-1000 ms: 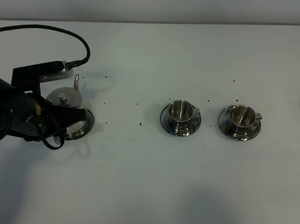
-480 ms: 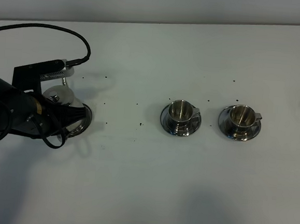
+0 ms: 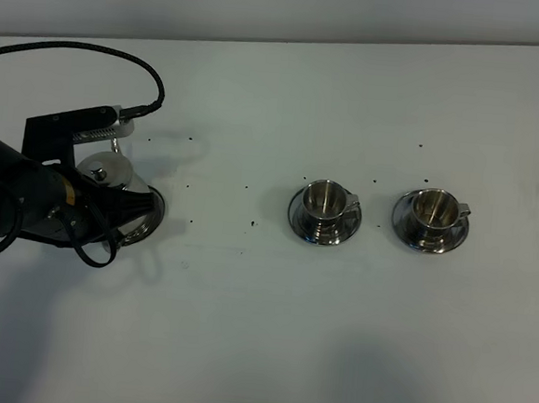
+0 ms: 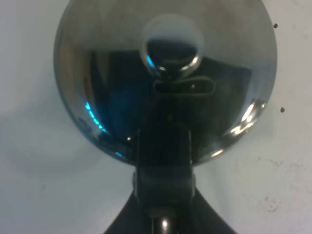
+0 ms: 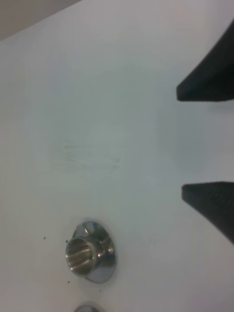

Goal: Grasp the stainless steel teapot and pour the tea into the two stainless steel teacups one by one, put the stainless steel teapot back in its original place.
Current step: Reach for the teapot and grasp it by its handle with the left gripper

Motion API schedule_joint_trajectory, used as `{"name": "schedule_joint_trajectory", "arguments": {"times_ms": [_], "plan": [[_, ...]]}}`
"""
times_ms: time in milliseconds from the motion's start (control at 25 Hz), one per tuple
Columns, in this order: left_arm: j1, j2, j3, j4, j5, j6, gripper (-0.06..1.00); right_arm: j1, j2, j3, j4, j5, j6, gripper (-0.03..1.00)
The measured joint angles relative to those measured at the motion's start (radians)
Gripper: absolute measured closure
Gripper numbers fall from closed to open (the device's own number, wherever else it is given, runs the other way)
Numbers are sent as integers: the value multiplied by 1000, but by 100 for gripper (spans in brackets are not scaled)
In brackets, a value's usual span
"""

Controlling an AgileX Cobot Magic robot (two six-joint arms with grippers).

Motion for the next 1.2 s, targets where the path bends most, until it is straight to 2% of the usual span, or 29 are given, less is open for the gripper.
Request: {"name": "schedule_joint_trajectory", "arguments": {"times_ms": [1000,1200], "plan": [[0,0,0,3,-39,129,77,0,0,0,0,0,0,58],[0,1,0,3,8,131,77,0,0,0,0,0,0,58]]}}
